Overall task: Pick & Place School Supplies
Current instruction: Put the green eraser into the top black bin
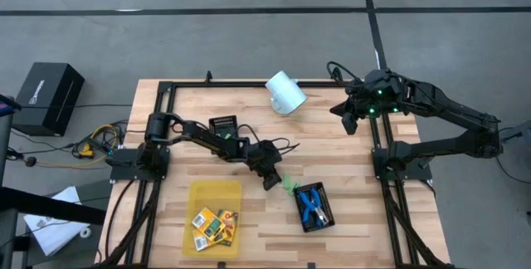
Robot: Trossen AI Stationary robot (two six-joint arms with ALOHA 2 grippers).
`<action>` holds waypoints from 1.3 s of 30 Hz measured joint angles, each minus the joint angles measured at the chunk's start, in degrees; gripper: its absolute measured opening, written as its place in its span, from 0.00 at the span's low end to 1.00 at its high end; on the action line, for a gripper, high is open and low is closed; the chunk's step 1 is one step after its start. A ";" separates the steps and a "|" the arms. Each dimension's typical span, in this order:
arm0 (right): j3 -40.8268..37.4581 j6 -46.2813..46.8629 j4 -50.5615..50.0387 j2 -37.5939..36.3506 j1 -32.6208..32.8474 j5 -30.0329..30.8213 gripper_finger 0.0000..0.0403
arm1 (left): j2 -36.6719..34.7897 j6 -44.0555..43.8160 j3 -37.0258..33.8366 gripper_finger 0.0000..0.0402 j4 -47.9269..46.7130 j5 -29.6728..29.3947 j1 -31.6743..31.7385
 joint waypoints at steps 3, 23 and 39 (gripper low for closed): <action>0.00 -0.29 0.02 -0.01 0.01 -0.04 0.00 | -0.20 -0.12 0.68 0.01 0.53 -0.56 0.46; 0.01 -0.30 0.13 0.00 0.01 -0.02 0.00 | 0.02 1.15 0.88 0.01 4.50 0.18 1.09; 0.00 -1.22 0.60 0.02 -3.66 -2.22 0.00 | 2.20 0.43 2.78 0.01 6.56 0.71 1.46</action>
